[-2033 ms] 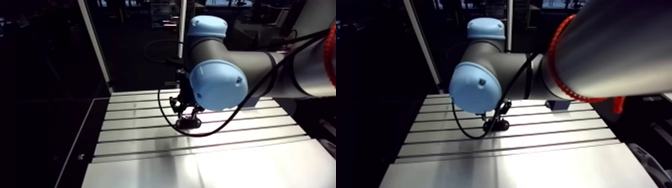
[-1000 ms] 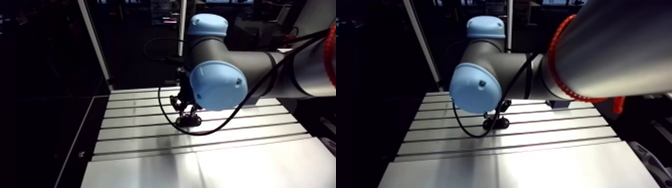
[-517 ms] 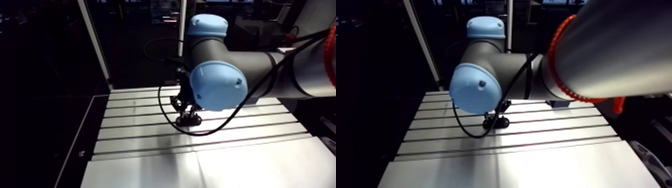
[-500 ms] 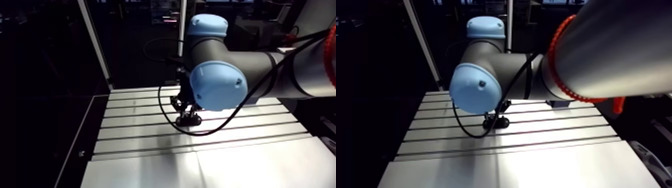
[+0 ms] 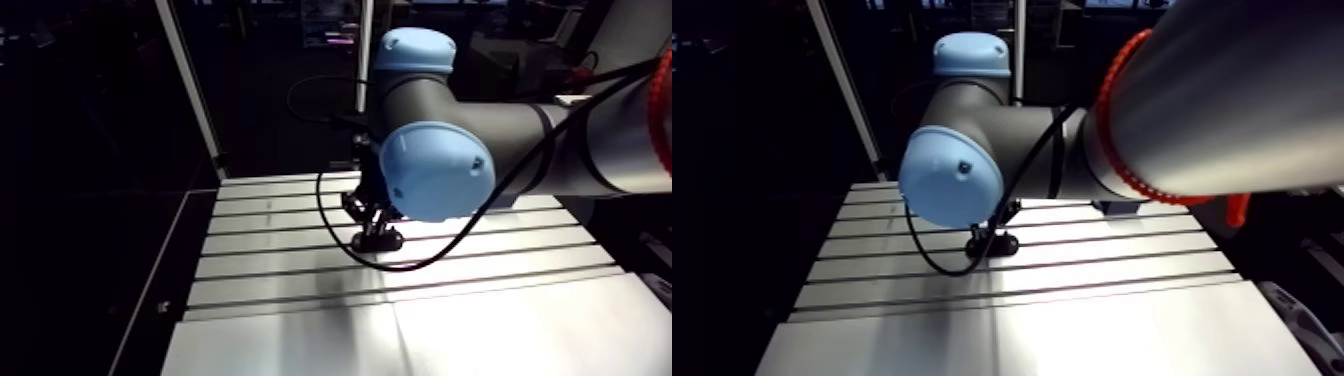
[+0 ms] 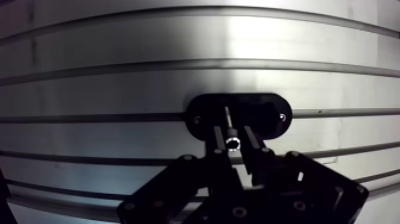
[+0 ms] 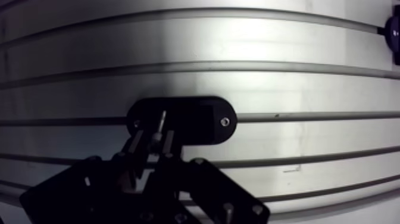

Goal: Pick up the M10 bolt and insert it into the hole until fully seated.

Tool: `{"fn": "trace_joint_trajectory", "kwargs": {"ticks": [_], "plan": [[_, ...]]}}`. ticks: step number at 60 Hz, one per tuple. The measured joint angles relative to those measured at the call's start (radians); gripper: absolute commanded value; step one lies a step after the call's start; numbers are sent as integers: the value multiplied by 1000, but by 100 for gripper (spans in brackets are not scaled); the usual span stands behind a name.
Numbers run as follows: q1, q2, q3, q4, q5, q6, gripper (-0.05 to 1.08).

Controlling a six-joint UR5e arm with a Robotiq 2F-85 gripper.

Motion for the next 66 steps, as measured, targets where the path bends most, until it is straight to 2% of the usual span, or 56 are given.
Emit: {"fn": "trace_joint_trajectory", "kwargs": {"ticks": [46, 66], "plan": [[1, -20, -3, 5, 4, 2, 83], [0, -62, -27, 30, 3, 0, 102]]}}
